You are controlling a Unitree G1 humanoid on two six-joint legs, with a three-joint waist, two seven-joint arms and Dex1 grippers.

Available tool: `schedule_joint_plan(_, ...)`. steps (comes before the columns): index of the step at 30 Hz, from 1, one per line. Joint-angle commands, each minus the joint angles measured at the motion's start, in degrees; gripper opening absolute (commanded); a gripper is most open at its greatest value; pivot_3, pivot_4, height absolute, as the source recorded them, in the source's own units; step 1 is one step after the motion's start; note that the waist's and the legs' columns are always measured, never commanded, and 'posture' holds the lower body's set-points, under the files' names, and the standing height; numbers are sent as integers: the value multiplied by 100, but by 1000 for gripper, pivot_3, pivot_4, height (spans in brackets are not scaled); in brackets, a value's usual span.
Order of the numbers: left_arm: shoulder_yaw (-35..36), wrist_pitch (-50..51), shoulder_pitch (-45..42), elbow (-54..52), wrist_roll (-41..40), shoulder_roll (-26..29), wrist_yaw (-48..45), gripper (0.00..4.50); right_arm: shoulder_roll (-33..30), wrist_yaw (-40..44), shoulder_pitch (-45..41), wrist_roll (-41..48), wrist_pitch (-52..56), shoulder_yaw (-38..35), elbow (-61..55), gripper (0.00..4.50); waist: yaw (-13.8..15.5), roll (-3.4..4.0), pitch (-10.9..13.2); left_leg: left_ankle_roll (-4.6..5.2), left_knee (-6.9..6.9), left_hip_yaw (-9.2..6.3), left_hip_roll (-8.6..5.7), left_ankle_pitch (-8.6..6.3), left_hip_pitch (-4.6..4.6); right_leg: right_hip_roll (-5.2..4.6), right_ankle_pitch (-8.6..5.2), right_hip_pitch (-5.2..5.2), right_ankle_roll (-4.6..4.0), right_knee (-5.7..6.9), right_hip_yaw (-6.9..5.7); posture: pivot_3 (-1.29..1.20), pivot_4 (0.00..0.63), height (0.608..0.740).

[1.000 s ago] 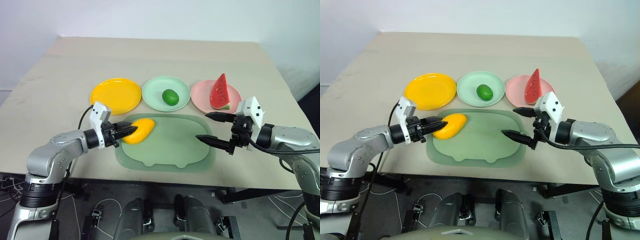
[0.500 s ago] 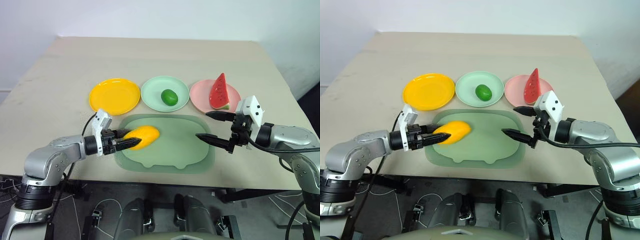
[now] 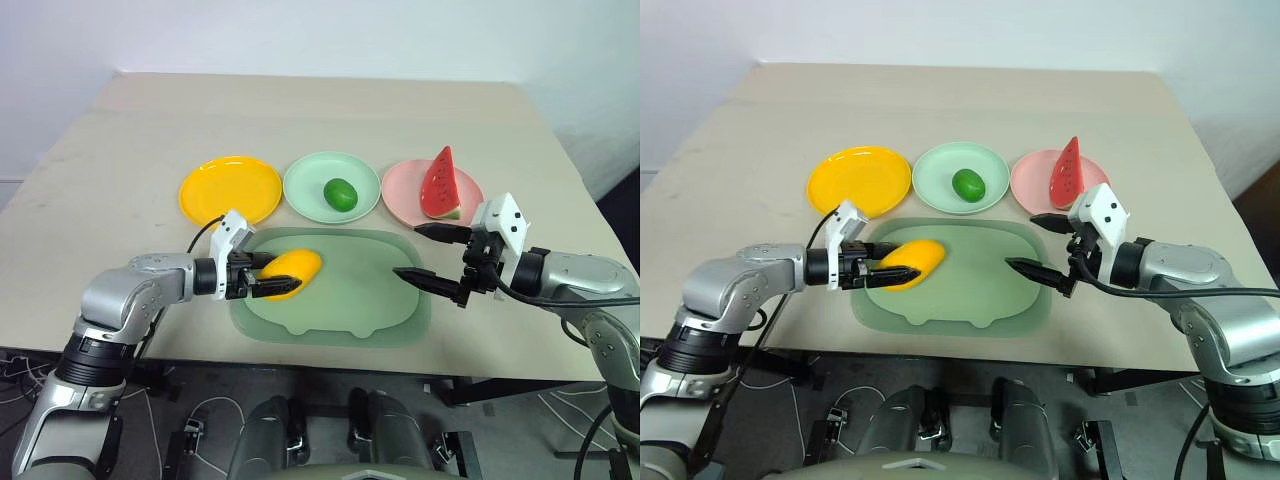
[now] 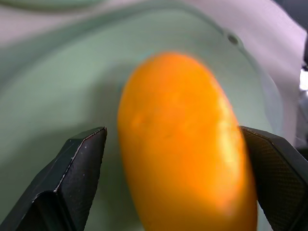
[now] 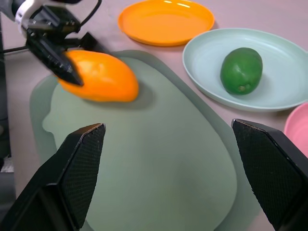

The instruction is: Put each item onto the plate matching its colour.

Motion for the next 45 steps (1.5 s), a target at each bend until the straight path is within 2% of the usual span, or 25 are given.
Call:
schedule_joint_plan(1,-160,-88,-77,164,273,45,-64,4456,-76,-58,22,-53,-129,-93,-172,4500,-2,0,0,0,0,0,0,0,0,0,0,0,0,1,0,0,150,696)
schedule_joint_plan(6,-75,-55,-102,131,205,-77,-79,4456,-72,-97,75,-26,-104,-140,-240,4500,2,0,0,-1,0,-3,0,1,1,-1,0,2,0,0,0,0,150,696)
schedule_joint_plan(9,-19,56,-172,15,103,-91,-114,3900,-70,-124,117,-65,-129,-105,-264,4500,1,0,0,-1,0,-4,-1,1,1,-1,0,3,0,-1,0,0,150,696)
schedule_joint_plan(12,42,239,-236,-106,17,-94,-76,3026,-75,-146,111,-123,-155,-58,-251,4500,-3,0,1,-1,0,-5,-1,1,-1,-1,0,2,1,1,-1,0,150,696)
schedule_joint_plan(19,562,561,-317,-307,-311,-25,16,3002,-65,-154,139,-146,-160,-63,-260,4500,-9,-3,3,-2,1,-6,-1,2,-1,0,0,0,1,4,-2,0,150,696)
schedule_joint_plan(28,1385,-262,-739,571,271,-229,1044,3002,-21,-205,170,-212,-242,-14,-244,4500,3,-4,4,-2,3,-6,-2,2,-1,-1,1,2,2,6,-3,0,150,696)
schedule_joint_plan(32,1552,-1140,-1038,1521,947,-564,1977,3002,27,-217,102,-295,-318,102,-147,4500,9,-6,4,-1,4,-6,-3,3,1,-1,7,4,1,13,-3,0,150,696)
schedule_joint_plan(36,1584,-1632,-1271,2117,1329,-778,2448,3002,29,-202,37,-363,-391,199,-53,4500,5,-16,10,-1,11,-6,-3,3,-1,-2,17,1,11,23,-3,0,150,696)
schedule_joint_plan(39,1522,-2232,-1621,3001,1851,-901,3031,3002,49,-179,-31,-393,-428,256,23,4500,15,-19,12,-1,13,-6,-3,3,-1,-2,22,0,6,25,-4,0,150,696)
schedule_joint_plan(43,1488,-3120,-2164,4250,2155,-1147,3161,3002,78,-198,-134,-469,-497,347,144,4500,26,-21,12,-1,17,-7,-3,3,-2,-2,23,0,6,28,-5,0,150,696)
schedule_joint_plan(45,1385,-3031,-2389,4651,2255,-1180,3022,3002,80,-211,-151,-505,-518,379,154,4500,60,-22,13,-1,21,-7,-3,3,-4,-2,23,1,6,28,-6,0,150,696)
